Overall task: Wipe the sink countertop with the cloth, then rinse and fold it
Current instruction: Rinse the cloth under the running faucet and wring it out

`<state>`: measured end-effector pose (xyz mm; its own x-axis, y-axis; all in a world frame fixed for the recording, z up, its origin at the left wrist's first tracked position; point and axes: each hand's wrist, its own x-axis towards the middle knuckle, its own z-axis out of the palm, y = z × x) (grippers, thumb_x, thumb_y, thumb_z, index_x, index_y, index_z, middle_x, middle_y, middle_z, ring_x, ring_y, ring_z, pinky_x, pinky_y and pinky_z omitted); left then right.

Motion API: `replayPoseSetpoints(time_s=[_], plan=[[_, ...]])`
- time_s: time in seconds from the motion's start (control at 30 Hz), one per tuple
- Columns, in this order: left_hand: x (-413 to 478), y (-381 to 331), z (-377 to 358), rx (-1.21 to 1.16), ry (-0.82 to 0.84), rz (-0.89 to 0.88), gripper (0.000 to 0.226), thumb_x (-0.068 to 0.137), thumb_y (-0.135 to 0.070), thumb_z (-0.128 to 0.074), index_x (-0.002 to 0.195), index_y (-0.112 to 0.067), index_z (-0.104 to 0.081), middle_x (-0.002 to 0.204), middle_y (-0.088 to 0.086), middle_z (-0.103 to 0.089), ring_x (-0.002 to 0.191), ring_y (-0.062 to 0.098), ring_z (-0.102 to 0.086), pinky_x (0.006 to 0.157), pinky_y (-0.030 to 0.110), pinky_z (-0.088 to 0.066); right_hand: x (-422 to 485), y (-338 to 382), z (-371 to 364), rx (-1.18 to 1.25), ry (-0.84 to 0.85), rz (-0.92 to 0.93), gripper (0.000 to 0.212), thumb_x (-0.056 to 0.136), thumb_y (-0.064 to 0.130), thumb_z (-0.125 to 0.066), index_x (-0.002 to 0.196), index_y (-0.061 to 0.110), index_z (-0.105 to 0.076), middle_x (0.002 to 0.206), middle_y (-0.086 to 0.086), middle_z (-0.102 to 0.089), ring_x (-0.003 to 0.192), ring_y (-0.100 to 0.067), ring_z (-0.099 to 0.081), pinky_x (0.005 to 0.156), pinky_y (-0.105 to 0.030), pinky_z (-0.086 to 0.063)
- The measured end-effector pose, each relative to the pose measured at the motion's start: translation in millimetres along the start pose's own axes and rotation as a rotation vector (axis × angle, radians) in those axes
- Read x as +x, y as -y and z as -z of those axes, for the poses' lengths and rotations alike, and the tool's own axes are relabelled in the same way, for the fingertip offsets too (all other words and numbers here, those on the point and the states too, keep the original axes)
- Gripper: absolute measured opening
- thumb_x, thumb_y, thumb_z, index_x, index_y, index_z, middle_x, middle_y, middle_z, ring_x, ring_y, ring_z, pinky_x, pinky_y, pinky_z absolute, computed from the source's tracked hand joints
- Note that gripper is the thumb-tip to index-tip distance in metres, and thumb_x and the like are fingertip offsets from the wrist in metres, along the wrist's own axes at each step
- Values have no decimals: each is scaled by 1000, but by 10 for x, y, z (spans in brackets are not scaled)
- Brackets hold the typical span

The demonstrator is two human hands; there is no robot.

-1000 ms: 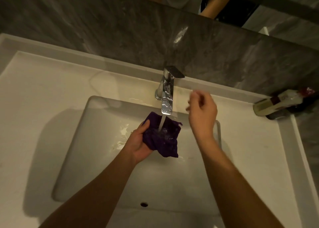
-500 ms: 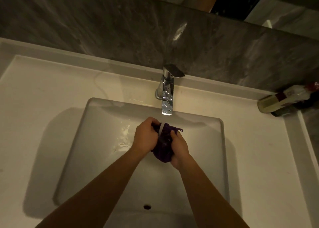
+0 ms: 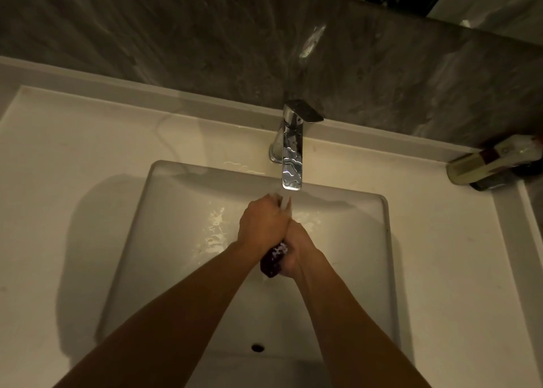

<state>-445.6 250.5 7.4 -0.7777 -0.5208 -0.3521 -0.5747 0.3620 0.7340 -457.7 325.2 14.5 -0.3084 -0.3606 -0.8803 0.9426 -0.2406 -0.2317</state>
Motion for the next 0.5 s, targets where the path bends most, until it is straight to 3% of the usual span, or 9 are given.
replayPoseSetpoints(time_s=[0.07,0.2,0.3,0.33,0.4,0.47,0.5], plan=[[50,45,1,-18,50,17,39,101,-44,-47,68,-25,-56,76,5,-68,72,24,-64,66,30,-42,-4,12,17,-109,-12,92,34,105,34,-56,120,6,-67,110,-17,-71,108,-29,-69,107,-45,-52],[135,157,-27,-93,64,206,44,103,-42,-44,81,-8,-62,86,15,-65,89,37,-64,74,34,-43,62,112,217,-356,-127,347,30,100,23,-66,119,0,-67,113,-25,-75,103,-39,-74,93,-54,-60],[148,306,24,-403,121,367,17,100,-29,-56,94,-13,-58,103,19,-68,97,36,-67,83,47,-58,106,160,406,-438,-164,509,25,98,7,-65,123,7,-63,120,-19,-73,107,-36,-73,93,-57,-59],[122,338,51,-532,152,423,6,99,-22,-58,102,-17,-56,110,20,-68,99,36,-69,85,49,-60,134,160,463,-431,-177,528,24,99,5,-63,123,11,-63,121,-16,-73,108,-36,-72,93,-60,-58],[40,320,63,-653,172,428,14,99,-14,-55,112,-19,-58,114,18,-68,101,35,-70,84,46,-61,177,122,516,-402,-211,535,19,102,9,-59,118,16,-64,121,-14,-72,108,-36,-71,90,-65,-58],[-112,196,16,-613,141,330,11,101,-18,-52,107,-16,-61,110,14,-69,100,32,-68,87,44,-57,173,63,460,-343,-251,445,16,106,21,-54,113,16,-67,120,-18,-73,107,-37,-71,94,-62,-57],[-207,115,-25,-560,126,270,12,102,-23,-52,104,-15,-60,106,10,-69,98,28,-67,87,43,-56,181,47,426,-274,-236,357,25,107,31,-53,111,14,-70,117,-19,-74,106,-37,-72,97,-57,-57]])
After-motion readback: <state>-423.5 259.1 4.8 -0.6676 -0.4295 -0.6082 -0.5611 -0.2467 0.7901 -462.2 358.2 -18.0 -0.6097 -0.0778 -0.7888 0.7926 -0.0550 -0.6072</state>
